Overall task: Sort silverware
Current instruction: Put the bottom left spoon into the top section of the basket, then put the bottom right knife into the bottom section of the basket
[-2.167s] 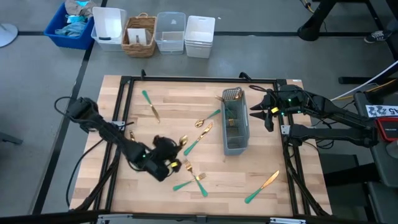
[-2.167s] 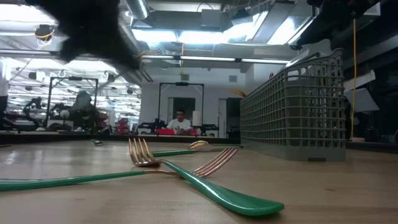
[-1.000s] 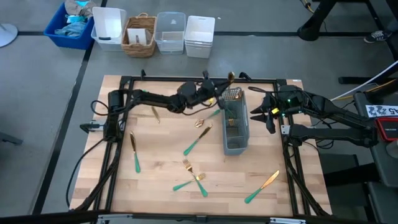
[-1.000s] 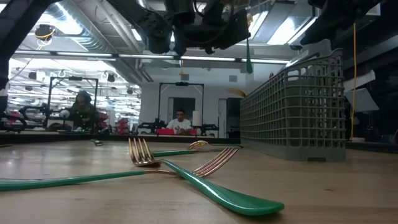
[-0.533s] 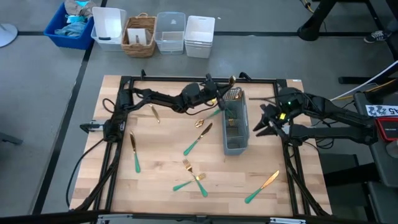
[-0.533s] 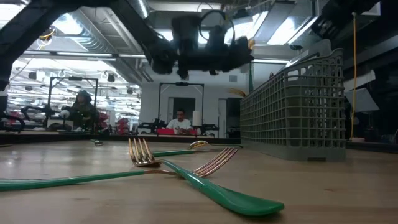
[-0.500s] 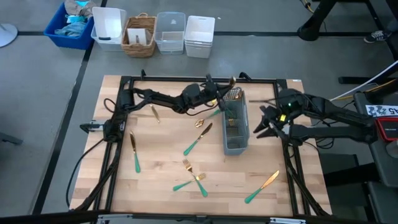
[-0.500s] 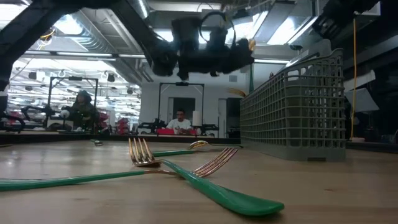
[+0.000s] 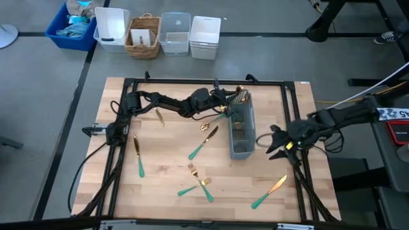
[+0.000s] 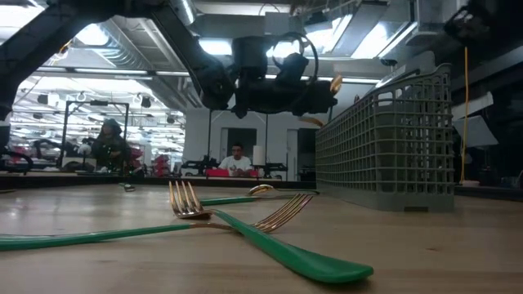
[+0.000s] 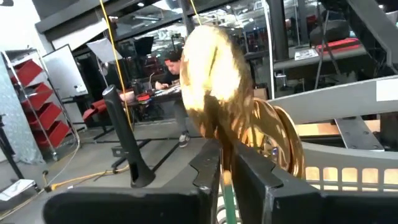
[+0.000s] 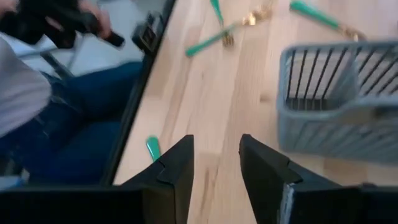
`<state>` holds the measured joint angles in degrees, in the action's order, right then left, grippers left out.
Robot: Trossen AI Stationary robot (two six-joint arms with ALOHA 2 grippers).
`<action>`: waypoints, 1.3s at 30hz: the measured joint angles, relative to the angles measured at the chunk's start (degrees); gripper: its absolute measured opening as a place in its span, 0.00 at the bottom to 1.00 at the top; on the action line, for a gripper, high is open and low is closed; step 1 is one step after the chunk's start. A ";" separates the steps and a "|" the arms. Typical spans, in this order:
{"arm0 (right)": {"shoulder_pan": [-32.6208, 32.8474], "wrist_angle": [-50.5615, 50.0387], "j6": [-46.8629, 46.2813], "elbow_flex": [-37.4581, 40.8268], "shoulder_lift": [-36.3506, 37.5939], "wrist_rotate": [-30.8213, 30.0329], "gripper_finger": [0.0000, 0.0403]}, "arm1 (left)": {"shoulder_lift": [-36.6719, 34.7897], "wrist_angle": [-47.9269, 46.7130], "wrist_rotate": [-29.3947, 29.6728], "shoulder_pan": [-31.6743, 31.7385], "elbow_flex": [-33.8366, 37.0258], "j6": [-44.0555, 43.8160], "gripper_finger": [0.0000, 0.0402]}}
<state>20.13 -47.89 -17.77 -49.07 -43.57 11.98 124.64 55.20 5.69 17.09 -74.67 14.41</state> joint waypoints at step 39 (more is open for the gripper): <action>30.63 9.27 -25.52 -0.01 -44.73 -3.50 0.32 | -0.79 10.97 0.07 -10.52 0.00 4.11 0.33</action>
<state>50.76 -38.62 -43.29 -49.08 -88.30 8.49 123.85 66.16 5.76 6.58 -74.67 18.52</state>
